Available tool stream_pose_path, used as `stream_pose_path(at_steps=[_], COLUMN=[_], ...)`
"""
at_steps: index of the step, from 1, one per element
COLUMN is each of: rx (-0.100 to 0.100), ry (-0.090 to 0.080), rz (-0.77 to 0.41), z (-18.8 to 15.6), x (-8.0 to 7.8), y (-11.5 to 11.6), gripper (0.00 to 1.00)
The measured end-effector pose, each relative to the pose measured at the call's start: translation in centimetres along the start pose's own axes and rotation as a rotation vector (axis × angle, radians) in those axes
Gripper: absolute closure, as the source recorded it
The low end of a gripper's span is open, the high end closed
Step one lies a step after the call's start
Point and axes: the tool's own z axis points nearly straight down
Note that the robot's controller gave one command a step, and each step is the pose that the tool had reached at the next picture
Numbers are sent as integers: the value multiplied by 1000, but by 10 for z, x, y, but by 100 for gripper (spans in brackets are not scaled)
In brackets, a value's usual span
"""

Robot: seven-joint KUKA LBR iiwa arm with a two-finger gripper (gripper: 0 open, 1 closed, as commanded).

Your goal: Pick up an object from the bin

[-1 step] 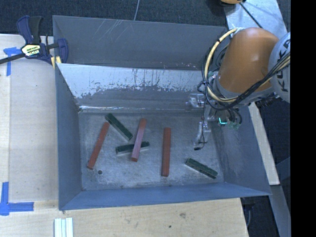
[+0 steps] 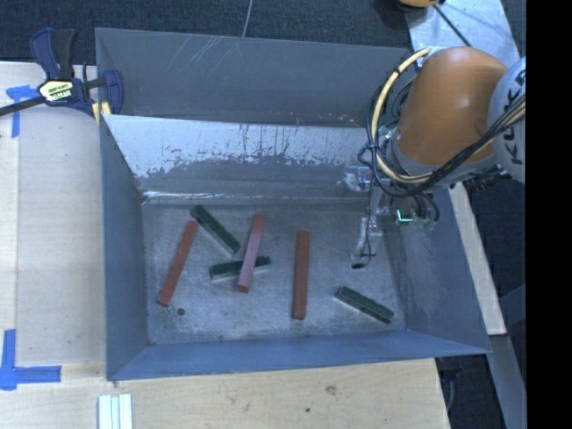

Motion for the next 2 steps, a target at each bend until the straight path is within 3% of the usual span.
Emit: stream_pose_path(at_steps=[1, 2], rx=[2, 0], ry=[-4, -5], rz=[-95, -309], z=[13, 79], x=[-7, -9], y=[12, 58], gripper=[0, 0])
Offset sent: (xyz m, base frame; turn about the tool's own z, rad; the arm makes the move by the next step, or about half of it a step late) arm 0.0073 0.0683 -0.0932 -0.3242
